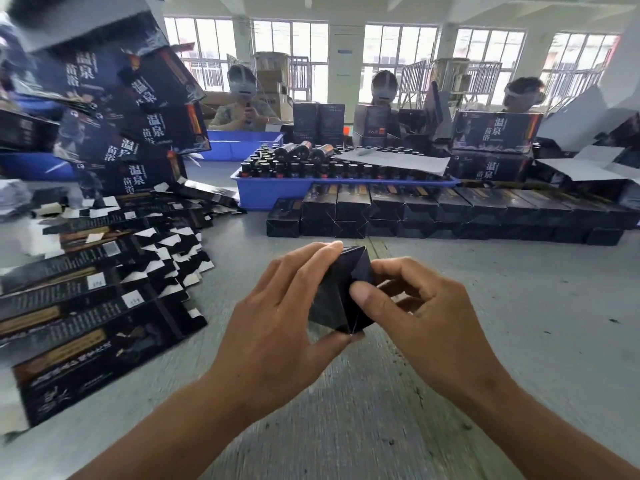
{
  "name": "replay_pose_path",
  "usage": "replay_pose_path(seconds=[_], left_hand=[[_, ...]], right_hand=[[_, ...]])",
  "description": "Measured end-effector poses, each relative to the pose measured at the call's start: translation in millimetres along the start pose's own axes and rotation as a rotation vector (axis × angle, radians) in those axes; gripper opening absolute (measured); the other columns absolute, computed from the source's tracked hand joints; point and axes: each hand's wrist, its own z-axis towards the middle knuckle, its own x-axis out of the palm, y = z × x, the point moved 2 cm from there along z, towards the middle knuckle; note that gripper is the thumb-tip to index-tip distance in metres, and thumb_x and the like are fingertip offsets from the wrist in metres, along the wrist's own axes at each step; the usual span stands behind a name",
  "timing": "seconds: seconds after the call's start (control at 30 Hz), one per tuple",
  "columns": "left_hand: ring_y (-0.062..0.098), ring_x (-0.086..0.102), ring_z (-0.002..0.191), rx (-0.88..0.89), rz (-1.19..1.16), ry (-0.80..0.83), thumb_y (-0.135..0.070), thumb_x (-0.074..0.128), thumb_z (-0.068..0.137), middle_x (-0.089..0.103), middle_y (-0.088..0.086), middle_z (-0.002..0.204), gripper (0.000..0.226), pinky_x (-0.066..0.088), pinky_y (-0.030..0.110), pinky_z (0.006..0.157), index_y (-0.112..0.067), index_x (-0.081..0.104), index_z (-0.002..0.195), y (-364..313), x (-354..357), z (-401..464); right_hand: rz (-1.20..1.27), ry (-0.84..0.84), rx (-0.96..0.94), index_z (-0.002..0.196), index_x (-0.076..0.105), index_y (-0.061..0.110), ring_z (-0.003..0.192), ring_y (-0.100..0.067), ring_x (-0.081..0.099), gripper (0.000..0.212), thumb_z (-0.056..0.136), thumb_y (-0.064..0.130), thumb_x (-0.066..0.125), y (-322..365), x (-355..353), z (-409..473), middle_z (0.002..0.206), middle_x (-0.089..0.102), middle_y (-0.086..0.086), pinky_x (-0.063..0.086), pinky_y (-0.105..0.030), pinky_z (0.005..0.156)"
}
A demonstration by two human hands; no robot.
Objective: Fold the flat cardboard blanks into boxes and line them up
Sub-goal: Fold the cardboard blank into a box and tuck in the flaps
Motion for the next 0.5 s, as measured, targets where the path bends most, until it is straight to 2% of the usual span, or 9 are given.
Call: replay_pose_path(seconds=[0.1, 0.17, 0.23, 0.27, 0.33, 0.43, 0.5], left_hand=[[0.014, 0.046, 0.127, 0.025, 0.032, -0.046, -0.057, 0.056, 0.082, 0.041, -0.006, 0.143, 0.079, 0.035, 0.02, 0.1, -0.016, 0.036, 0.147, 0.3, -0.6, 0.6], [0.016, 0.046, 0.131, 0.087, 0.044, -0.062, -0.054, 0.057, 0.086, 0.044, -0.004, 0.144, 0.076, 0.039, 0.022, 0.105, -0.014, 0.037, 0.147, -0.1, 1.1, 0.6], [0.017, 0.042, 0.139, 0.173, 0.034, -0.06, -0.047, 0.059, 0.09, 0.046, 0.0, 0.148, 0.073, 0.037, 0.027, 0.113, -0.013, 0.035, 0.149, -0.7, 4.4, 0.2], [0.017, 0.038, 0.143, 0.204, 0.02, -0.052, -0.044, 0.061, 0.09, 0.045, 0.002, 0.152, 0.074, 0.035, 0.03, 0.117, -0.012, 0.033, 0.151, -0.9, 5.8, -0.2], [0.019, 0.031, 0.149, 0.22, -0.003, -0.039, -0.04, 0.066, 0.089, 0.038, 0.004, 0.158, 0.077, 0.031, 0.035, 0.12, -0.013, 0.031, 0.153, -0.4, 6.6, -1.0], [0.021, 0.034, 0.146, 0.132, -0.005, -0.1, -0.037, 0.068, 0.087, 0.036, 0.006, 0.157, 0.075, 0.037, 0.04, 0.116, -0.014, 0.036, 0.15, 2.9, 4.9, -2.0], [0.019, 0.043, 0.137, 0.006, -0.04, -0.183, -0.037, 0.063, 0.089, 0.044, 0.006, 0.149, 0.061, 0.042, 0.036, 0.108, -0.013, 0.046, 0.143, 6.3, 2.4, -1.7]], right_hand=[[-0.01, 0.026, -0.026, 0.117, 0.063, 0.039, 0.096, 0.003, 0.066, 0.048, 0.078, 0.065, 0.066, 1.6, 2.0, -1.7, 0.104, 0.065, 0.024, 0.054, -0.012, 0.073], [-0.051, 0.064, -0.019, 0.135, 0.046, 0.049, 0.103, 0.009, 0.061, 0.073, 0.069, 0.075, 0.064, 2.8, 5.4, -3.8, 0.114, 0.057, 0.034, 0.053, -0.01, 0.074], [-0.089, 0.082, -0.012, 0.141, 0.026, 0.063, 0.106, 0.009, 0.059, 0.084, 0.068, 0.078, 0.063, 3.8, 8.6, -5.4, 0.119, 0.053, 0.038, 0.054, -0.013, 0.077], [-0.088, 0.071, -0.022, 0.141, 0.023, 0.065, 0.106, 0.008, 0.059, 0.081, 0.072, 0.074, 0.064, 3.7, 9.4, -5.6, 0.119, 0.054, 0.037, 0.054, -0.015, 0.079], [-0.021, 0.02, -0.03, 0.137, 0.037, 0.062, 0.104, 0.007, 0.061, 0.062, 0.084, 0.054, 0.067, 1.8, 8.0, -4.1, 0.114, 0.06, 0.031, 0.057, -0.016, 0.076], [0.142, -0.084, 0.049, 0.106, 0.059, 0.05, 0.09, 0.0, 0.068, 0.035, 0.085, 0.026, 0.075, -4.8, 1.0, 2.1, 0.102, 0.068, 0.022, 0.054, -0.012, 0.065], [0.281, -0.135, 0.134, 0.091, 0.062, 0.042, 0.081, -0.005, 0.071, 0.027, 0.081, 0.024, 0.079, -10.8, -3.1, 6.9, 0.094, 0.072, 0.011, 0.053, -0.012, 0.062]])
